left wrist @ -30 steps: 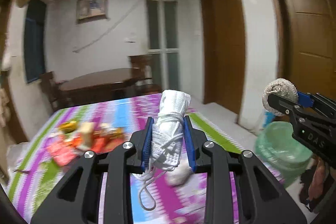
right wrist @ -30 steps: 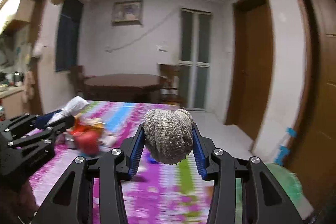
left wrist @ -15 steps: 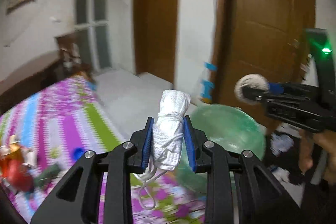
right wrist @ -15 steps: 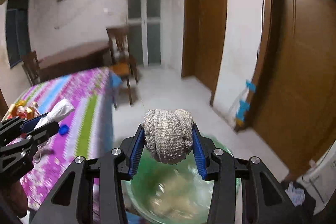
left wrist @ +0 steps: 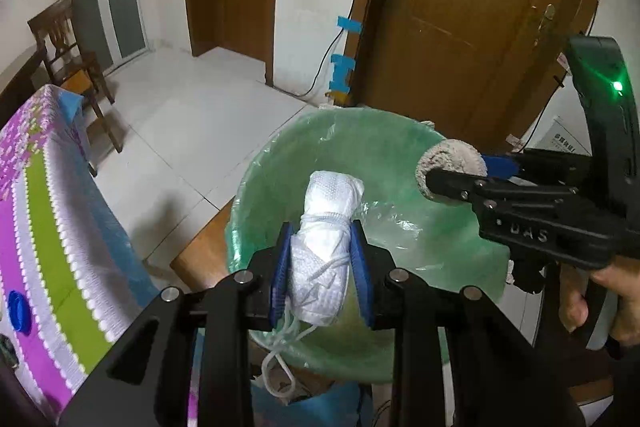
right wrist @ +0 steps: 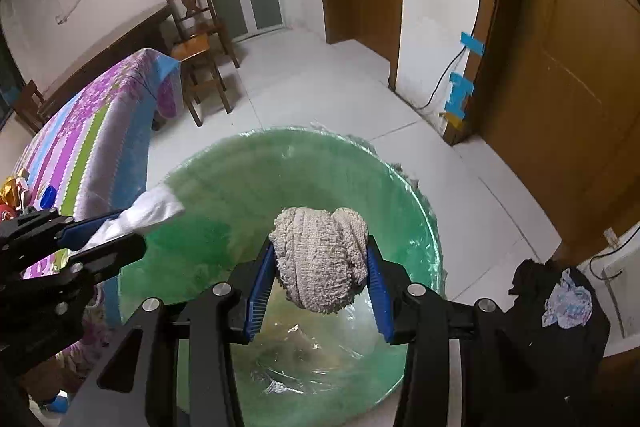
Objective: Collect trash
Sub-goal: 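Carry both held items to the green bin and open both tools, then grasp the blue bottle cap with the left tool while the right tool grasps the white cloth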
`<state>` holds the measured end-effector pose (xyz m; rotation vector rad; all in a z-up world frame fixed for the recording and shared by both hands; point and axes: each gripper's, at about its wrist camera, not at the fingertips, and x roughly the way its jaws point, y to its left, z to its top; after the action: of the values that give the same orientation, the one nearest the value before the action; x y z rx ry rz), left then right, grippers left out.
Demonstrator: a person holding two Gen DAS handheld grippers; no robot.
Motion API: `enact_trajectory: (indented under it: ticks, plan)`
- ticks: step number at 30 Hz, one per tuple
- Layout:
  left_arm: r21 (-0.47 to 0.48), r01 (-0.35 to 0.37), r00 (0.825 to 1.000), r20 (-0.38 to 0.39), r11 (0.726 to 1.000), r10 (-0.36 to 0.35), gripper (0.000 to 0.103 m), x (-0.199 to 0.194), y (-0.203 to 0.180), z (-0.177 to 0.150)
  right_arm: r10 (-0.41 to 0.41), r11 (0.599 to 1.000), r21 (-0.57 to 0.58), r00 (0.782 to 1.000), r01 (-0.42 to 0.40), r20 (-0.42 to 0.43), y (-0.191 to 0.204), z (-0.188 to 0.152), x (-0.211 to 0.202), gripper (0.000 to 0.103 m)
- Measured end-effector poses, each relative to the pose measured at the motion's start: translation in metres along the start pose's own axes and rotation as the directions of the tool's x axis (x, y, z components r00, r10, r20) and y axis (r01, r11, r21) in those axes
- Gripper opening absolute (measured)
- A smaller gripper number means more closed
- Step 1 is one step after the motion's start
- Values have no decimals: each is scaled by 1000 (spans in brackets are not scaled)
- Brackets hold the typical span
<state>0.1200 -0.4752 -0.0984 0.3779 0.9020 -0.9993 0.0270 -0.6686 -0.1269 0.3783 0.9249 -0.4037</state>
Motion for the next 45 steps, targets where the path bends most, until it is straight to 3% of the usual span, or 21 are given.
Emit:
enact_trajectory:
  ticks: [5, 6, 9, 10, 15, 20, 23, 27, 34, 36, 38, 42, 43, 45]
  plan:
    - [-5, -4, 1000, 2, 1000, 4, 28, 1, -4, 11, -7, 1000, 4, 1000, 7, -4, 3, -3, 5, 46]
    - [-5, -5, 1000, 5, 1000, 5, 33, 2, -4, 12, -6, 1000, 9, 1000, 6, 0, 2, -4, 6, 49]
    - [-2, -17, 999, 37, 1000, 17, 66, -10, 0, 10, -1, 1000, 26, 1000, 1, 11, -3, -5, 5, 65]
    - [1, -22, 999, 43, 1000, 22, 71, -10, 1, 10, 0, 1000, 32, 1000, -1, 17, -5, -6, 4, 67]
    - [-17, -27, 999, 36, 1000, 27, 72, -15, 10, 7, 10, 998, 55, 999, -13, 44, -14, -10, -4, 68]
    - [-10, -40, 998, 57, 999, 41, 72, -39, 24, -7, 31, 999, 24, 989, -35, 148, 1, -22, -38, 73]
    - [5, -59, 993, 99, 998, 59, 72, -67, 36, -20, 66, 998, -24, 960, -62, 272, 31, -36, -71, 81]
    - [0, -103, 983, 156, 995, 101, 72, -111, 56, -47, 143, 989, -77, 923, -123, 358, 74, -56, -95, 89]
    - [-84, -213, 958, 177, 973, 225, 73, -172, 115, -106, 341, 939, -178, 875, -296, 343, 170, -79, -96, 89]
    - [-118, -257, 944, 181, 959, 276, 72, -189, 133, -123, 380, 920, -233, 862, -315, 334, 204, -83, -99, 89]
    - [-174, -317, 918, 192, 932, 348, 72, -211, 155, -142, 400, 906, -289, 849, -309, 344, 233, -88, -104, 89]
    - [-273, -423, 845, 224, 864, 485, 73, -250, 184, -175, 440, 875, -395, 799, -280, 409, 294, -105, -124, 89]
    - [-301, -443, 822, 239, 844, 517, 76, -261, 190, -185, 448, 869, -410, 790, -276, 418, 305, -108, -126, 89]
    - [-336, -459, 793, 263, 822, 550, 80, -278, 199, -198, 461, 861, -431, 774, -271, 434, 327, -114, -130, 89]
